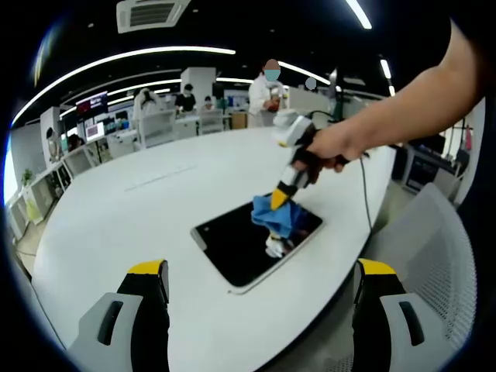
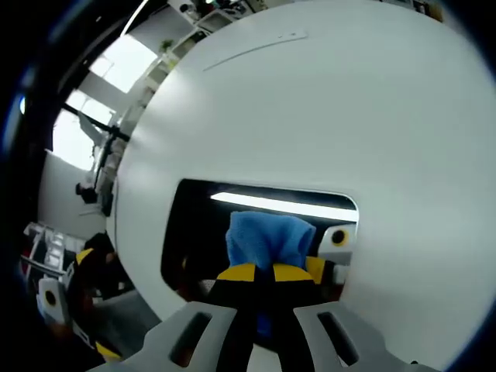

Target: Wipe the mirror surface with the cleaning cloth until all visible marks leave the cleaned area.

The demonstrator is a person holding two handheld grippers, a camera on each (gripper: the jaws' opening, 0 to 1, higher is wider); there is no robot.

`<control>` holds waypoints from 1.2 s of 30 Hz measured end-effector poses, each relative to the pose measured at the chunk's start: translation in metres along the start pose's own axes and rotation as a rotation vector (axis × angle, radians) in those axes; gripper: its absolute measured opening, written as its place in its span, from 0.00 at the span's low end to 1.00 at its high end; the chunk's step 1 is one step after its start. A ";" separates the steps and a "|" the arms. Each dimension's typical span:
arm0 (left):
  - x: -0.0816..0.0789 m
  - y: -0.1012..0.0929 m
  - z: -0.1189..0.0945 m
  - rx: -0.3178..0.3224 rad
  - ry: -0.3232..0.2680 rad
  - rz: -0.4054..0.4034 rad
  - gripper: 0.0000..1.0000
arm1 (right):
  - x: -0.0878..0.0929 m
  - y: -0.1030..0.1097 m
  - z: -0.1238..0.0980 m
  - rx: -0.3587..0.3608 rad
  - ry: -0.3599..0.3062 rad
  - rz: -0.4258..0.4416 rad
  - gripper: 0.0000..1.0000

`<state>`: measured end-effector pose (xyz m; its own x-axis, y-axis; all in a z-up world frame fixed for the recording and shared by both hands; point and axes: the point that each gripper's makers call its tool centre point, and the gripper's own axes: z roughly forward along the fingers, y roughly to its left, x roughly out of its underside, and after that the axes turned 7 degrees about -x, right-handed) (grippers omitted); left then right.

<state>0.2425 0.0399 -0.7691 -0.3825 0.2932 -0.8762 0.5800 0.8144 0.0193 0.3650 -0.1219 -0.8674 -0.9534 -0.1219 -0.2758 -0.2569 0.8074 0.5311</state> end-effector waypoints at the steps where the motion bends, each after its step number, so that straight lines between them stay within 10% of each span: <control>1: 0.000 0.000 0.000 0.000 0.000 0.000 1.00 | 0.000 -0.003 -0.002 0.005 -0.001 0.002 0.00; 36: -0.001 -0.001 -0.001 -0.003 -0.004 0.006 1.00 | 0.007 -0.041 -0.028 0.130 0.019 -0.031 0.00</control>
<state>0.2420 0.0392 -0.7678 -0.3762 0.2963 -0.8779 0.5798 0.8143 0.0264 0.3647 -0.1718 -0.8681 -0.9485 -0.1582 -0.2746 -0.2650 0.8710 0.4136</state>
